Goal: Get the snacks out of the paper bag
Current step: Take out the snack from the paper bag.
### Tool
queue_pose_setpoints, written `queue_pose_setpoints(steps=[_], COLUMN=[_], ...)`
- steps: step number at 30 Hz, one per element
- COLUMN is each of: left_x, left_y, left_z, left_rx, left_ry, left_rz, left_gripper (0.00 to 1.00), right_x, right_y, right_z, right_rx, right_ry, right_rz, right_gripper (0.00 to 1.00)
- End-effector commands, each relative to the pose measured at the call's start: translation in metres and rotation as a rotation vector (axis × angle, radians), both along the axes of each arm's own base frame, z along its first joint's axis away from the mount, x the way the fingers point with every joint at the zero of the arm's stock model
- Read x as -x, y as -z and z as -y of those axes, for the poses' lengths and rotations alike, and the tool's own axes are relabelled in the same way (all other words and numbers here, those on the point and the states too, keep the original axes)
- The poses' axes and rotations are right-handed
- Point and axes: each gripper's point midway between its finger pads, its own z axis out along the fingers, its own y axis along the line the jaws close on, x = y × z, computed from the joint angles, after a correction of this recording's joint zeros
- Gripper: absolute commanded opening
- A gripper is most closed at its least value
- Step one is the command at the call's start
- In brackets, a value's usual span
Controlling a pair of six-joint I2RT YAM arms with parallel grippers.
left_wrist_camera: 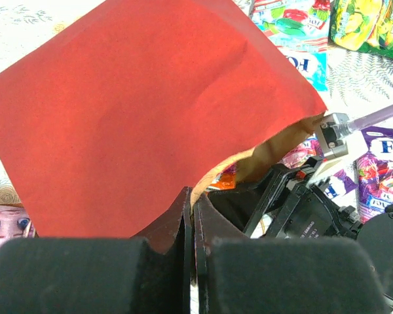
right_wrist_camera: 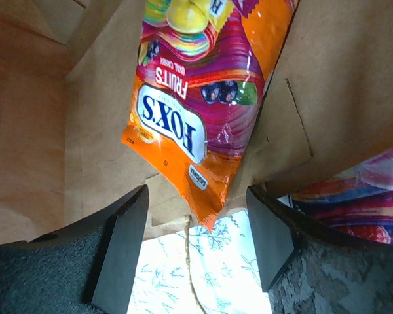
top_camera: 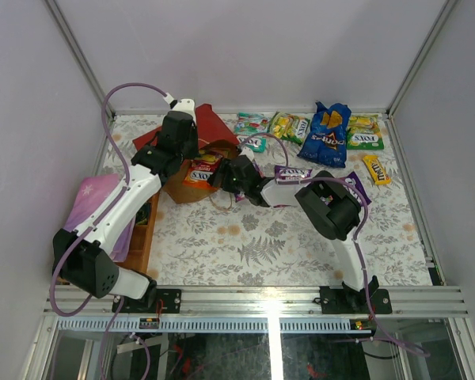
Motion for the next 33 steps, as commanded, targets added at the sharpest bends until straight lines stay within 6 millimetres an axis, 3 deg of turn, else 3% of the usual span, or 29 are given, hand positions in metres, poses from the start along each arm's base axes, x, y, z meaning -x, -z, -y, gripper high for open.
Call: queue_pose_setpoints(steps=[1,6,9,11,13,14,17,20,23,26,29,33], left_x=[-0.002,-0.001,-0.001,-0.001,-0.002,-0.002,-0.002,-0.002,-0.003,-0.003,-0.003,-0.004], left_y=[-0.022,-0.021,-0.02,-0.02,-0.021,-0.021,-0.021,-0.021,-0.021,-0.021,-0.02,-0.022], left_z=[-0.002,-0.001,-0.001,-0.002,-0.004,-0.004,-0.007,-0.009,-0.009,-0.009,-0.009,-0.011], left_rx=[0.025,0.03,0.027,0.021,0.015,0.013,0.005,-0.001,-0.002,-0.001,-0.004,-0.01], left_ry=[-0.008,-0.005,-0.006,-0.012,-0.018,-0.019,-0.028,-0.038,-0.039,-0.041,-0.046,-0.055], left_rz=[0.052,0.05,0.048,0.049,0.051,0.052,0.053,0.055,0.055,0.054,0.052,0.054], left_gripper=[0.0,0.0,0.0,0.0,0.0,0.0,0.0,0.04,0.07,0.07,0.09,0.22], right_x=[-0.012,-0.017,-0.018,-0.018,-0.017,-0.015,-0.008,0.009,0.049,0.092,0.124,0.143], right_y=[-0.006,0.0,-0.001,-0.007,-0.017,-0.023,-0.056,-0.103,-0.163,-0.206,-0.232,-0.246], right_z=[-0.004,-0.022,-0.037,-0.041,-0.042,-0.04,-0.035,-0.034,-0.029,-0.013,0.011,0.043], right_rx=[0.003,-0.06,-0.11,-0.111,-0.093,-0.088,-0.079,-0.074,-0.154,-0.185,-0.153,-0.033], right_ry=[0.055,0.036,-0.002,-0.021,-0.04,-0.049,-0.099,-0.235,-0.45,-0.604,-0.686,-0.718], right_rz=[0.008,-0.014,-0.023,-0.004,0.036,0.047,0.119,0.209,0.329,0.399,0.439,0.483], right_gripper=[0.68,0.65,0.57,0.44,0.12,0.02,0.0,0.0,0.0,0.0,0.0,0.0])
